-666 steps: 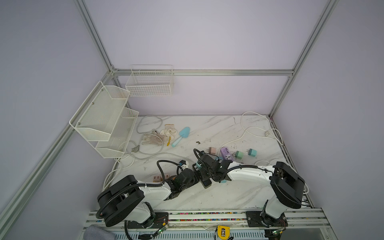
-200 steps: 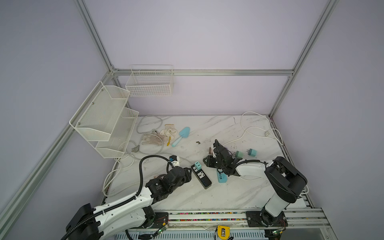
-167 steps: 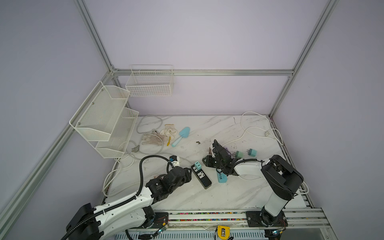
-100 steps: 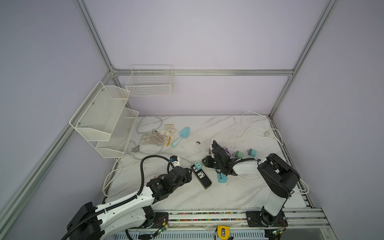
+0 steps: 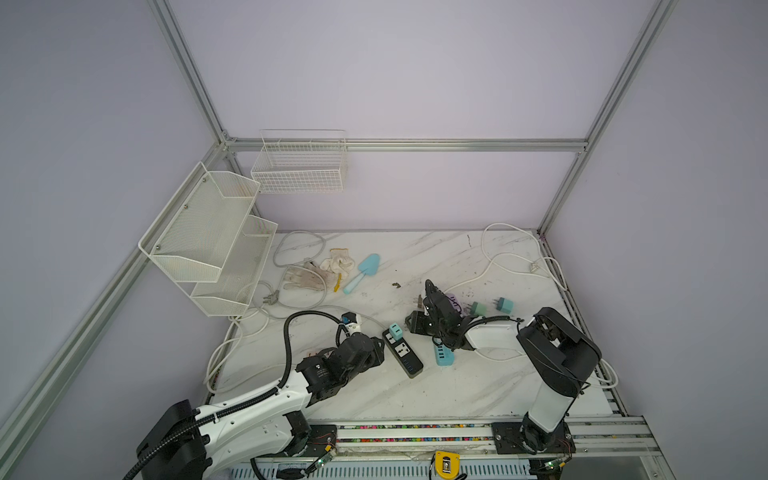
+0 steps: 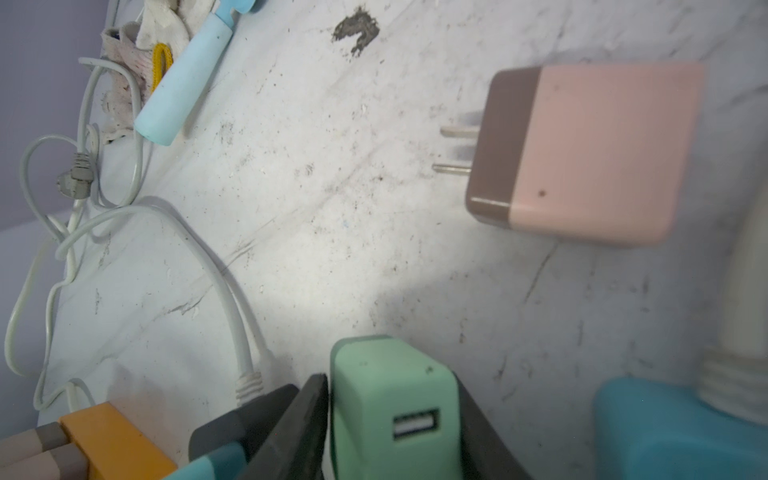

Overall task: Pull the plug off the socket
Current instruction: 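Lower the green plug onto the table and open the right gripper, then move the right gripper over the teal plug in the black strip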

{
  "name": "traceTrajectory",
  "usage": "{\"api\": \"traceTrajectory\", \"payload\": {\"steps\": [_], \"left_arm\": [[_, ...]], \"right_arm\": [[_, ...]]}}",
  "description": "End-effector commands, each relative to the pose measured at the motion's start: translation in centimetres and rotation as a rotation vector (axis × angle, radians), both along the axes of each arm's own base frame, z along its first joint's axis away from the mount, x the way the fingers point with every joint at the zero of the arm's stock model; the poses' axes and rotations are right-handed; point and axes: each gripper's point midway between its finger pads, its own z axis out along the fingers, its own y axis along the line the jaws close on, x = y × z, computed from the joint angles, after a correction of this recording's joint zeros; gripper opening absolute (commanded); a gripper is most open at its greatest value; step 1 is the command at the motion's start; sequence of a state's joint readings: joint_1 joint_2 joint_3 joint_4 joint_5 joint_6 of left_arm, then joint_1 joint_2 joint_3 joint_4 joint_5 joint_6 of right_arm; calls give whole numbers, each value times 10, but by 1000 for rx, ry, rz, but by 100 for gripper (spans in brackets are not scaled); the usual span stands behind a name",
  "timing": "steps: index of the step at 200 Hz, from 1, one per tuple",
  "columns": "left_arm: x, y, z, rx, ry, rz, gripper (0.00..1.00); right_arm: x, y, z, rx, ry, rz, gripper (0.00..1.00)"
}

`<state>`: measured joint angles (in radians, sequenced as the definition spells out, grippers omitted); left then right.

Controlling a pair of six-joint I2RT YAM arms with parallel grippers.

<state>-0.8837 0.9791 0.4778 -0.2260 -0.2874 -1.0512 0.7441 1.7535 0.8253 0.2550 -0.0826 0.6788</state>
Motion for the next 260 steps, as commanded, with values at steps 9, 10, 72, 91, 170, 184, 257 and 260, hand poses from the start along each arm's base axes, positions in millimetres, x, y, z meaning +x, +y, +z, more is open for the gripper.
{"api": "traceTrajectory", "payload": {"steps": [9, 10, 72, 91, 170, 184, 257, 260], "left_arm": [[2, 2, 0, 13, -18, -9, 50], [2, 2, 0, 12, -18, -9, 49], [3, 3, 7, 24, -27, -19, 51], [4, 3, 8, 18, -31, -15, 51], [20, -10, 7, -35, -30, 1, 51], [25, -15, 6, -43, -20, 2, 51], [45, -26, -4, -111, 5, 51, 44], [46, -27, -3, -116, 2, 50, 44]], "right_arm": [[7, -8, 26, -21, -54, -25, 54], [7, -8, 26, -21, -54, -25, 55], [5, -16, 45, -31, -66, -42, 72], [3, -20, 48, -76, -76, -21, 75], [-19, -21, 70, -196, -121, 88, 77], [-26, -18, 72, -232, -130, 104, 77], [-64, 10, 65, -356, -142, 235, 72], [-64, 11, 64, -356, -143, 237, 72]]}}
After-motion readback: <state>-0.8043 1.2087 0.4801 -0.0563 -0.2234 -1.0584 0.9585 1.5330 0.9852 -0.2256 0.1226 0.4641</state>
